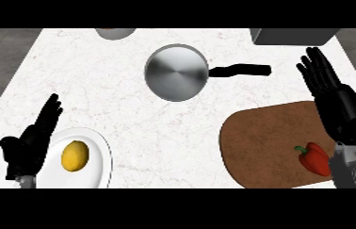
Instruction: Pick the bell pepper from the cutting board and place it in the pan
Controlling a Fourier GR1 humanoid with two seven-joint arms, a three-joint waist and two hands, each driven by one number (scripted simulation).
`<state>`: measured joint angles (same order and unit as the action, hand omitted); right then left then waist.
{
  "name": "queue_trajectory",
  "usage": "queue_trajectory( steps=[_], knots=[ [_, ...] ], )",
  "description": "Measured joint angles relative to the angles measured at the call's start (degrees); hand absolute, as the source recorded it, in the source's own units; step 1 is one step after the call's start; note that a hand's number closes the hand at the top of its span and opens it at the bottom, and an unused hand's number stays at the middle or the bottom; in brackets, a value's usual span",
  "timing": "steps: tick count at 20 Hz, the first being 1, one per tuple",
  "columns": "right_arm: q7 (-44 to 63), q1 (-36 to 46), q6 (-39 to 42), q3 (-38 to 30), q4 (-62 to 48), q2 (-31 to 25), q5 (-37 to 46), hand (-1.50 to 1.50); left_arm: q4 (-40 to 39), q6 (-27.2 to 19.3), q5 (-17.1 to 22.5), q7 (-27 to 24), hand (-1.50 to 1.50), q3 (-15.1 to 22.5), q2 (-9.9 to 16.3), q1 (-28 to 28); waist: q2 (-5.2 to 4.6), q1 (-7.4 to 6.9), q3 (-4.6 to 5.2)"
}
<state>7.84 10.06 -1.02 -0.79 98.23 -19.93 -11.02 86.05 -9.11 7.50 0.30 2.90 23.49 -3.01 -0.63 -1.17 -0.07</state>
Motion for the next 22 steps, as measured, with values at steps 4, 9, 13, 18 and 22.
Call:
queue_trajectory(
  steps=[4,9,13,18,22],
  knots=[
    [-0.02,2.84,8.53,-0.2,-8.59,-4.23,-2.09,-1.5,2.02,1.66,-1.14,1.22,0.0,2.11,0.01,2.27,0.11,0.08,-0.02],
    [-2.08,4.07,17.48,4.24,-12.58,-16.95,8.54,1.5,3.52,4.46,-1.57,2.15,0.0,5.52,-0.36,5.94,-0.33,0.17,0.25],
    [-16.02,0.97,14.05,3.88,-23.11,-17.39,16.1,-1.5,4.69,5.58,-1.41,5.89,0.0,7.42,-1.33,8.91,-0.17,0.46,-0.06],
    [-29.1,1.02,16.9,3.62,-35.39,-20.35,20.48,-1.5,4.68,5.77,-2.14,8.48,0.0,8.43,-2.96,10.86,0.19,0.57,-0.06],
    [-28.88,3.35,18.88,7.13,-36.27,-24.67,26.99,-1.5,3.79,5.7,-2.87,9.14,0.0,8.87,-4.02,12.29,0.38,0.56,0.05]
  ],
)
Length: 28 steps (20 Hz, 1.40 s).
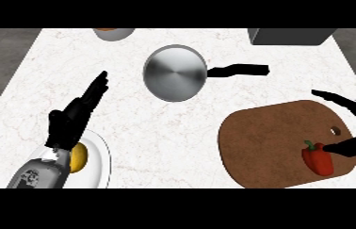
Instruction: Pick the bell pepper from the cutting board and place it in the pan
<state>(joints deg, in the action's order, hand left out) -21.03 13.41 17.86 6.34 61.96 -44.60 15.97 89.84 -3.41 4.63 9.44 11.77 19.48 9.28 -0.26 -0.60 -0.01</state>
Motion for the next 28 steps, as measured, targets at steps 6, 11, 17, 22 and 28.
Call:
queue_trajectory(
  steps=[6,11,17,22,28],
  knots=[
    [7.34,4.9,5.77,6.9,2.96,-4.1,8.95,-1.5,-0.31,1.09,0.26,0.83,0.0,-0.67,0.06,0.82,0.19,-0.26,0.11],
    [16.47,10.01,17.64,13.58,6.87,-4.67,13.07,-1.5,-0.72,1.59,0.09,0.61,0.0,-0.9,-0.03,0.8,0.24,-0.51,0.17],
    [27.09,10.56,29.7,16.84,13.74,-1.74,13.65,-1.5,-0.4,1.81,-0.44,0.17,0.0,-1.84,-0.44,-0.32,0.39,0.32,0.13],
    [35.08,8.13,33.29,16.8,19.67,2.3,15.82,-1.5,-0.2,2.63,-1.31,0.78,0.0,-2.96,-1.04,-0.03,0.38,0.63,0.07],
    [38.23,4.48,34.51,15.12,24.67,3.27,19.9,-1.5,0.84,3.56,-2.66,1.91,0.0,-4.19,-2.22,-0.06,0.34,0.68,0.03]
  ],
)
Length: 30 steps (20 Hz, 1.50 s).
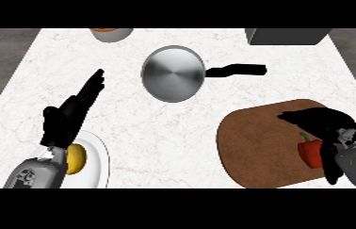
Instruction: Pick the bell pepper from the cutting board and place it in the pan
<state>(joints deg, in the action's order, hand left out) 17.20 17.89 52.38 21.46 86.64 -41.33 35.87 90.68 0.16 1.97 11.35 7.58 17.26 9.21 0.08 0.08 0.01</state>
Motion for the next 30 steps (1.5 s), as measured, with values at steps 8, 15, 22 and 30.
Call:
queue_trajectory(
  steps=[8,15,22,30],
  knots=[
    [-2.94,-3.47,-0.22,-1.72,0.62,0.56,6.65,-1.5,0.22,1.13,-2.28,0.31,0.0,-0.85,-2.87,-0.46,-0.05,-0.08,-0.01],
    [-7.35,-5.04,-4.71,-2.33,-3.73,3.2,12.97,-1.5,0.13,3.58,-2.78,0.34,0.0,-2.98,-3.51,-0.16,-0.09,-0.17,-0.02],
    [-14.3,-4.63,-8.22,-0.61,-8.06,2.85,17.74,1.5,2.05,4.06,-3.67,1.17,0.0,-3.27,-4.51,-1.1,0.4,-0.45,0.56],
    [-18.22,-4.17,-9.44,-0.1,-9.21,2.62,20.34,1.5,1.11,5.7,-3.25,0.11,0.0,-5.03,-3.92,-1.57,0.64,-0.41,0.89]
  ],
)
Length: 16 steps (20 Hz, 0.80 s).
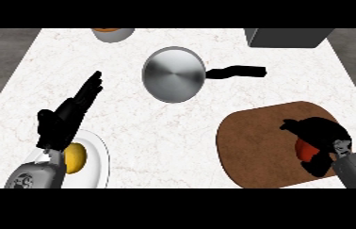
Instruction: Pick the bell pepper from the cutting board and place it in the pan
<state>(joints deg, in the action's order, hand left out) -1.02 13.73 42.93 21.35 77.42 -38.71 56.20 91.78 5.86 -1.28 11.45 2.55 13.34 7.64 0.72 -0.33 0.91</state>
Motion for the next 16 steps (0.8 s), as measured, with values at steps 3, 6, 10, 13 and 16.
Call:
queue_trajectory(
  steps=[3,6,10,13,16],
  knots=[
    [-1.97,-0.61,-0.36,-0.94,1.23,-0.58,0.06,1.5,0.19,0.14,-0.28,0.38,0.0,-0.32,-0.13,0.24,-0.13,0.13,-0.22],
    [5.95,-1.46,-1.52,-0.44,6.82,8.01,0.55,1.5,-0.19,-0.56,-1.0,-0.01,0.0,0.03,-0.82,-0.02,0.13,0.82,0.01],
    [14.69,-0.53,-7.18,3.69,11.78,24.21,1.49,1.5,-0.21,-0.19,-0.94,0.3,0.0,0.64,-1.1,0.22,0.21,-0.25,-0.52],
    [21.79,0.26,-13.21,8.65,14.63,31.66,2.25,1.5,-0.37,0.14,-0.96,0.3,0.0,1.01,-1.19,0.57,0.09,-1.19,-0.74],
    [29.26,1.63,-20.27,14.81,18.08,35.28,3.7,1.5,-0.7,0.21,-1.02,0.47,0.0,1.27,-1.4,0.9,0.14,-1.67,-0.81]
  ],
)
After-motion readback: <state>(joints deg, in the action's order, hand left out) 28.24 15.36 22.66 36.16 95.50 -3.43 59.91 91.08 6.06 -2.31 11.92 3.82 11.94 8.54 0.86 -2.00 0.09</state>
